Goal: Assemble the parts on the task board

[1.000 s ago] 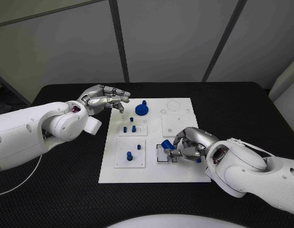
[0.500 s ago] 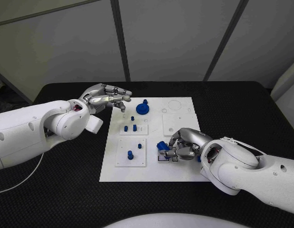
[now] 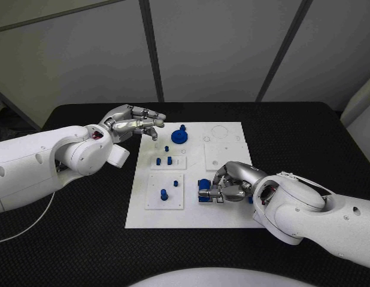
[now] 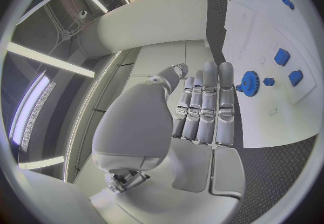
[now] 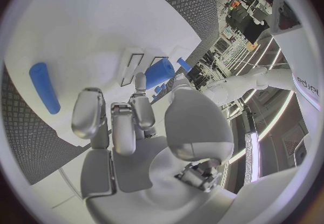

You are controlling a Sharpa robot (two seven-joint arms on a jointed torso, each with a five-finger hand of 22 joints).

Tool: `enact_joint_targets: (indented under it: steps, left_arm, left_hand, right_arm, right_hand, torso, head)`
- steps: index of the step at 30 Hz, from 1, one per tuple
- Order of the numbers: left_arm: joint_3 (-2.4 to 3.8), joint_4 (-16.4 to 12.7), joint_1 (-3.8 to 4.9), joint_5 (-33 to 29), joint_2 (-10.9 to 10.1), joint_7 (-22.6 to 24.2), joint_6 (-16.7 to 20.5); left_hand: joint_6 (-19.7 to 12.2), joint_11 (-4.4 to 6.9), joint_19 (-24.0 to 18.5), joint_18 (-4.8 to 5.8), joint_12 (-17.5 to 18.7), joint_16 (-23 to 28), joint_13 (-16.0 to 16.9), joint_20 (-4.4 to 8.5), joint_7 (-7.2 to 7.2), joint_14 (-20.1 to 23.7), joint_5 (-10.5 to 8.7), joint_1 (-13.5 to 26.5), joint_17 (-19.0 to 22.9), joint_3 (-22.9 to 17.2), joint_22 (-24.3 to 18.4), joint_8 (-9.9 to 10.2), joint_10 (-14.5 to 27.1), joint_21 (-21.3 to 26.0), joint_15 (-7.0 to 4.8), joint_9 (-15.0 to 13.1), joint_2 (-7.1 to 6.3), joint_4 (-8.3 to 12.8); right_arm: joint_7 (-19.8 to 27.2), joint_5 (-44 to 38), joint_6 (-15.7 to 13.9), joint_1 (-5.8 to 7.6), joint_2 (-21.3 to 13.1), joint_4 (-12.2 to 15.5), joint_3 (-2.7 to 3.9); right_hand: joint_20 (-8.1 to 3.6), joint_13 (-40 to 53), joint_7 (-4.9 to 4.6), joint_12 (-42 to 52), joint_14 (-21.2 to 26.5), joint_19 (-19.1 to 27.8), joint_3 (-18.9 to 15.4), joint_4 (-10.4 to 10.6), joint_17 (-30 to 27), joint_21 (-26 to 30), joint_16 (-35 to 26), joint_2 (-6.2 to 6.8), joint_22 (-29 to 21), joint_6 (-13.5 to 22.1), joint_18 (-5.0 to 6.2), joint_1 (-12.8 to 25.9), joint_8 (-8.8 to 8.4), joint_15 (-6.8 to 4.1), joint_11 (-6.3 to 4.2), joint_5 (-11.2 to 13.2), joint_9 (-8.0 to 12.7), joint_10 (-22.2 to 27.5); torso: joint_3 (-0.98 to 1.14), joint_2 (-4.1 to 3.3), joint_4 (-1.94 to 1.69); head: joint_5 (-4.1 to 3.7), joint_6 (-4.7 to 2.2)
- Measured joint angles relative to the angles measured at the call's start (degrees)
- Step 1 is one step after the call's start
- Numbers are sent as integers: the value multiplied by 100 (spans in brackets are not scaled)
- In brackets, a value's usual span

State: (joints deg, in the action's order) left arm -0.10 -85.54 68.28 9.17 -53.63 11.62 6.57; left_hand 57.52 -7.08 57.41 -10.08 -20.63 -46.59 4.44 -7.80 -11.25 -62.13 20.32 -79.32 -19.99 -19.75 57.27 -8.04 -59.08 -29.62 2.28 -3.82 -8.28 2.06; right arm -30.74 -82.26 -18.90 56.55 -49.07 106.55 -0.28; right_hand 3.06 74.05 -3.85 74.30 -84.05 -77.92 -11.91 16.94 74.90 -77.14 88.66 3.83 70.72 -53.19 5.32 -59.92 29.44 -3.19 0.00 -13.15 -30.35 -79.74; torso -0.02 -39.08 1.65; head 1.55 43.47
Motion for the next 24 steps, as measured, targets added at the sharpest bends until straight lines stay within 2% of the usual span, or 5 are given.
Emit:
enact_joint_targets:
  steps: [6, 11, 14, 18, 24]
  left_arm:
    - [0, 0, 0, 0, -7, -1, 0]
    - [0, 0, 0, 0, -8, -2, -1]
    - [0, 0, 0, 0, -10, -3, -1]
    - [0, 1, 0, 0, -13, -5, -1]
    - [0, 2, 0, 0, -13, -7, -3]
  left_hand:
    - [0, 0, 0, 0, 0, 0, 0, 0, 0, 0, 0, 0, 0, 0, 0, 0, 0, 0, 0, 0, 0, 0]
    - [0, 0, 0, 0, 0, 0, 0, 0, 0, 0, 0, 0, -1, 0, 1, 0, 0, 0, 0, 0, 0, 0]
    - [0, 0, 0, 0, 0, 0, 0, 0, 0, 0, 0, 0, -1, 0, 1, 0, -1, 0, 0, 0, 0, 0]
    - [0, 0, 0, 0, 0, 0, 0, 0, 0, 0, 0, 0, -1, 0, 1, 0, -1, -1, 0, 0, 0, 0]
    - [0, 0, 0, 0, 0, 0, 0, 0, 0, 0, 0, 18, 4, 19, -8, 0, -1, -1, 0, 0, 18, -19]
  right_arm:
    - [-1, -38, 5, 0, -10, 31, 0]
    - [8, -70, 3, 0, -39, 61, 0]
    - [19, -89, 8, 0, -59, 77, 0]
    - [41, -124, 25, 1, -63, 90, 2]
    - [43, -203, 51, 1, -47, 68, 0]
  right_hand:
    - [0, 20, 19, 0, 21, 0, 82, -2, 4, 0, 0, 32, 0, -19, 0, 183, 0, -21, 0, 137, -34, 0]
    - [0, 37, 19, 0, 20, 0, 144, -11, 4, 0, 0, 36, 6, -19, 0, 187, 28, -22, -20, 99, -51, -20]
    - [-1, 57, 39, 0, 0, -1, 288, -81, 4, 0, 0, -92, 14, -39, 0, -249, 28, -41, -20, -123, -85, -20]
    - [-21, 70, 39, 0, 0, -21, 394, -193, 4, 0, 0, -153, 25, -39, 0, -889, 29, -41, -41, -149, -113, -41]
    - [-21, 96, 43, 0, 1, -20, 404, -265, 4, 0, -1, -235, 47, -78, 0, -1203, 29, -41, -53, -149, -137, -53]
  torso:
    - [0, 2, 0]
    - [0, 1, 4]
    - [2, 0, 4]
    - [2, 0, 4]
    - [1, 0, 1]
  head:
    - [-3, -11]
    - [-9, -14]
    - [-10, -16]
    - [-10, -17]
    - [-12, -11]
